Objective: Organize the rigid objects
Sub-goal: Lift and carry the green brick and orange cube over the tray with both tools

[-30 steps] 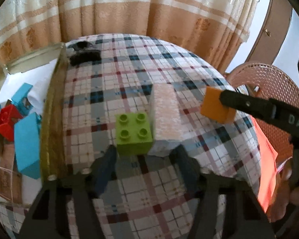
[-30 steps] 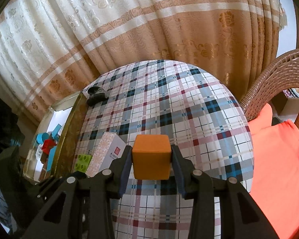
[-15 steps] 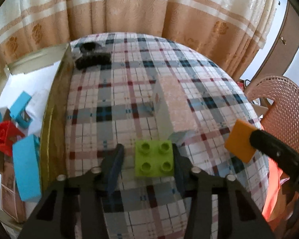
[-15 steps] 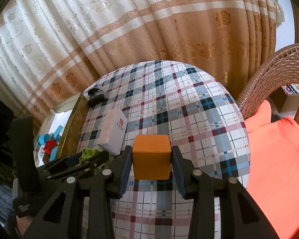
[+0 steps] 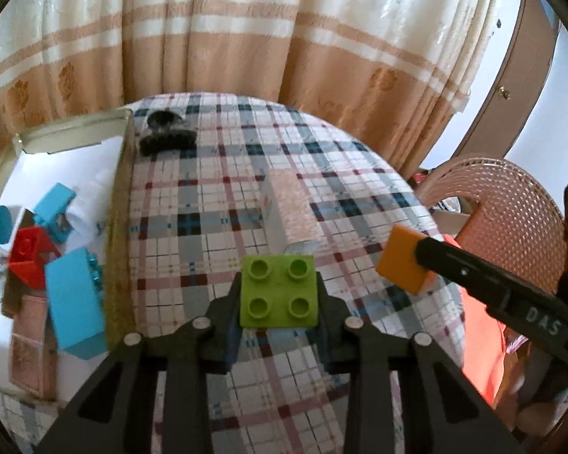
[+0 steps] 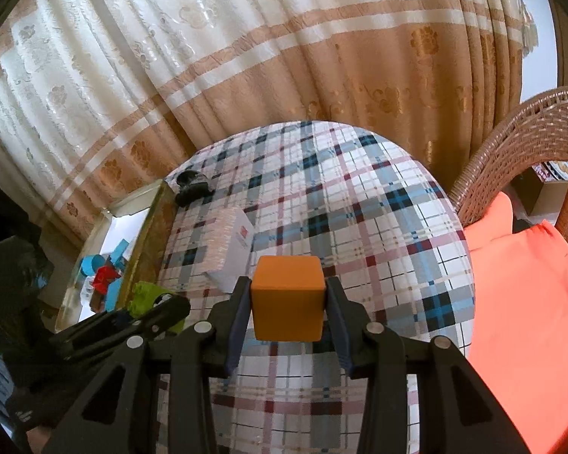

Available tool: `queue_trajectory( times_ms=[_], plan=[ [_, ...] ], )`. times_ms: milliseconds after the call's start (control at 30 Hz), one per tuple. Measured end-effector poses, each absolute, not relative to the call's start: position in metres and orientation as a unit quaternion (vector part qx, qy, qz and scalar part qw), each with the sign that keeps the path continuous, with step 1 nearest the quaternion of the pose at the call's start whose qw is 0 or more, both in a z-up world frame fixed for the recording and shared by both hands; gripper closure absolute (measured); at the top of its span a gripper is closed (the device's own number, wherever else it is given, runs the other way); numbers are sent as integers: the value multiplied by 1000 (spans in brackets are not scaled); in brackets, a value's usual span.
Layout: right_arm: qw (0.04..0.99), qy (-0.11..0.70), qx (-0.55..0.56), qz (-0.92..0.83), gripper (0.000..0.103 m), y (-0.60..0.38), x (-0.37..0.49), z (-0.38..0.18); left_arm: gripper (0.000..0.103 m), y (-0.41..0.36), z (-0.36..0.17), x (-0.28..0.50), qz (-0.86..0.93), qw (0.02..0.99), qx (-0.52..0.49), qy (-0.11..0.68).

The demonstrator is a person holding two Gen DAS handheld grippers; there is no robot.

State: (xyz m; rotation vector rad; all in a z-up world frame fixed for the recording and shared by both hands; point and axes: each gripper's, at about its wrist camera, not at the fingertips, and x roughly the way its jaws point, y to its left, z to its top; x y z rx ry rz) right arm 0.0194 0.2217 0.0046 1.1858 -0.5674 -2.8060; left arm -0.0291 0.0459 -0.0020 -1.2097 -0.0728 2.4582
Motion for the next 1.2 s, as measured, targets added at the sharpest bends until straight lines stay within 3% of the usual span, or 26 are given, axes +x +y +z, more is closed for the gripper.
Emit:
queue_trajectory(
  times_ms=[933,1200],
  plan=[
    [149,-116,335,-923,61,62,-16,71,72,-138,49,-21,924,70,-368,-79],
    [159,-107,328,-925,61,28,-54,76,72,-153,50,-44,925,60,-367,-78]
  ],
)
